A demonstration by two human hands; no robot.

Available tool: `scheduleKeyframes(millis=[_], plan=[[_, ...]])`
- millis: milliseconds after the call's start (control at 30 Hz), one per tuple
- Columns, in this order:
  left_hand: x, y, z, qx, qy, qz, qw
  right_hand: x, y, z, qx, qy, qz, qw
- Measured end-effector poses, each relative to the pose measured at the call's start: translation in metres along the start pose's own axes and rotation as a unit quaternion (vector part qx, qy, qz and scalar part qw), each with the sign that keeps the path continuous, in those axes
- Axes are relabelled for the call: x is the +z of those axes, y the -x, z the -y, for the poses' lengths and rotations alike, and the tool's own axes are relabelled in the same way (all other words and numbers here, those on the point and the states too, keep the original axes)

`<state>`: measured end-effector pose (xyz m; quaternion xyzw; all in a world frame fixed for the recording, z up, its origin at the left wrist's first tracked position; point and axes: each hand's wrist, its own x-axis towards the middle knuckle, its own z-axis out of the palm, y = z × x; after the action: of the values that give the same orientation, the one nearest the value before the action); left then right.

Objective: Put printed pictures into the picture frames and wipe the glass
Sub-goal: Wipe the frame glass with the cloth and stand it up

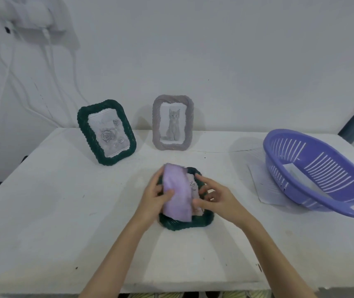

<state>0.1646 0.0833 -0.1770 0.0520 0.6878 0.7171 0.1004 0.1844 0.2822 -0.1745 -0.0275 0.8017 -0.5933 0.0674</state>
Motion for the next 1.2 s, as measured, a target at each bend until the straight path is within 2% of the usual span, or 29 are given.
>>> scheduleKeyframes(millis=[100, 200, 233, 300, 367, 400, 500, 533, 633, 700, 767, 833, 900, 967, 1067, 1200], plan=[[-0.048, -0.001, -0.007, 0.058, -0.076, -0.093, 0.991, -0.003, -0.006, -0.011, 0.023, 0.175, -0.052, 0.983], [-0.085, 0.000, -0.003, 0.033, -0.212, -0.099, 0.972, 0.006, -0.008, -0.019, 0.026, 0.240, -0.036, 0.970], [-0.086, 0.001, 0.003, -0.001, -0.317, -0.087, 0.944, 0.010, -0.008, -0.021, 0.023, 0.263, -0.036, 0.964], [-0.081, 0.004, 0.021, -0.066, -0.511, -0.048, 0.856, 0.014, -0.008, -0.024, 0.007, 0.302, -0.047, 0.952], [-0.078, 0.008, 0.030, -0.067, -0.575, -0.046, 0.814, 0.016, -0.008, -0.026, -0.014, 0.330, -0.057, 0.942], [-0.079, 0.008, 0.032, -0.039, -0.594, -0.060, 0.801, 0.016, -0.007, -0.027, -0.019, 0.339, -0.060, 0.939], [-0.067, 0.004, 0.022, 0.109, -0.648, -0.100, 0.747, 0.017, -0.005, -0.028, -0.014, 0.378, -0.102, 0.920], [-0.055, 0.000, 0.019, 0.125, -0.649, -0.088, 0.745, 0.017, -0.005, -0.028, -0.012, 0.392, -0.127, 0.911], [-0.020, -0.007, 0.020, 0.042, -0.658, 0.011, 0.752, 0.016, -0.003, -0.027, -0.020, 0.398, -0.152, 0.904], [-0.009, -0.013, 0.021, 0.017, -0.659, 0.033, 0.752, 0.016, -0.003, -0.028, -0.033, 0.373, -0.142, 0.917], [-0.005, -0.015, 0.021, 0.002, -0.620, 0.027, 0.784, 0.015, -0.003, -0.030, -0.036, 0.301, -0.143, 0.942], [-0.004, -0.016, 0.023, 0.009, -0.528, -0.003, 0.849, 0.014, -0.003, -0.033, -0.037, 0.202, -0.169, 0.964], [0.000, -0.017, 0.024, 0.039, -0.374, -0.051, 0.925, 0.013, 0.000, -0.033, -0.041, 0.120, -0.207, 0.970], [0.005, -0.019, 0.021, 0.071, -0.202, -0.065, 0.975, 0.007, 0.003, -0.031, -0.037, 0.054, -0.235, 0.970], [0.009, -0.021, 0.013, 0.063, -0.019, -0.035, 0.997, -0.011, 0.002, -0.027, 0.005, -0.020, -0.218, 0.976], [0.012, -0.029, 0.010, 0.062, 0.044, 0.003, 0.997, -0.029, 0.000, -0.015, 0.052, -0.061, -0.106, 0.991]])
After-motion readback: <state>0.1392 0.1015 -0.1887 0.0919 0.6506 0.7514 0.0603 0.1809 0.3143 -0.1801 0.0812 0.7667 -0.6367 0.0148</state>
